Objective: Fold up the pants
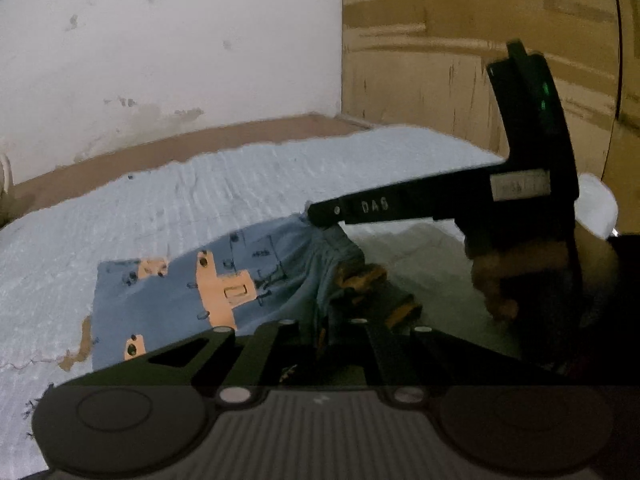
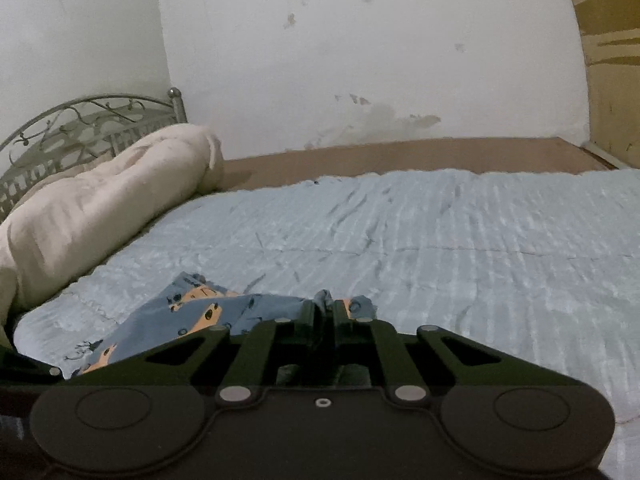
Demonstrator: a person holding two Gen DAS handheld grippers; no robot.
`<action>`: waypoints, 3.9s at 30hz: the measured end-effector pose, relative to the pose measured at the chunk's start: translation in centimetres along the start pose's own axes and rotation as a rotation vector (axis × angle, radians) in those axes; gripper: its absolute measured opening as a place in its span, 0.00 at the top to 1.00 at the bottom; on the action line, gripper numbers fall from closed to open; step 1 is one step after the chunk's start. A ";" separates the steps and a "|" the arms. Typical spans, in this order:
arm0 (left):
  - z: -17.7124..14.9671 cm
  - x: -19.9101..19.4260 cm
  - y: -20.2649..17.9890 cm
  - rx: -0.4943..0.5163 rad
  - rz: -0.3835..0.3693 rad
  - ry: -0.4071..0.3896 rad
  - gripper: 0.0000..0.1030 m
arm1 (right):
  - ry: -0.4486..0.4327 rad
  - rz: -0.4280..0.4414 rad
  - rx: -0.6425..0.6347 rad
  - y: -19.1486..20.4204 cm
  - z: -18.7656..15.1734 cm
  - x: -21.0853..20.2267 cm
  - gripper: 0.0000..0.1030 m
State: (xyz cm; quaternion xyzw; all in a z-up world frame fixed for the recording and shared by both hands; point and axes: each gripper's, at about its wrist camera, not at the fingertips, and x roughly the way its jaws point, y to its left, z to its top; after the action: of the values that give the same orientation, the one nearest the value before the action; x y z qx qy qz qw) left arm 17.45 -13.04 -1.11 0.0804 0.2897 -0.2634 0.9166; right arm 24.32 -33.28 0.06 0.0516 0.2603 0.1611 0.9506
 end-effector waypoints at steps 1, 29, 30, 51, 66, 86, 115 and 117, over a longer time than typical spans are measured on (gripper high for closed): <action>-0.2 0.3 0.1 -0.004 -0.004 0.013 0.97 | 0.014 -0.007 0.004 -0.1 -0.2 0.2 0.92; -3.3 -1.6 8.3 -0.317 0.401 0.115 0.07 | 0.039 -0.200 -0.063 1.6 -5.8 -2.7 0.01; -3.6 -1.8 8.4 -0.319 0.396 0.114 0.06 | 0.032 -0.196 -0.063 1.6 -6.3 -3.0 0.01; 2.9 2.5 12.6 -0.281 0.489 0.090 0.01 | 0.052 -0.249 -0.106 0.8 -0.4 3.0 0.01; 1.0 4.7 14.2 -0.359 0.464 0.141 0.01 | 0.061 -0.245 0.037 -2.1 -2.2 4.1 0.01; -4.5 -3.6 9.7 -0.408 0.434 0.107 0.01 | -0.008 -0.185 0.056 1.6 -7.7 -4.1 0.01; -5.6 -7.7 7.2 -0.417 0.420 0.130 0.01 | -0.022 -0.209 0.011 4.7 -10.8 -9.0 0.01; -5.6 -7.6 7.3 -0.419 0.427 0.139 0.01 | -0.041 -0.200 0.023 4.7 -10.8 -9.3 0.01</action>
State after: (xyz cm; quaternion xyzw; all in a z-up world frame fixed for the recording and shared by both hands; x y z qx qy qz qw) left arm 13.34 -1.81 -1.40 -0.0334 0.3765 0.0065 0.9258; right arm 9.97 -31.82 -3.89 0.0393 0.2465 0.0615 0.9664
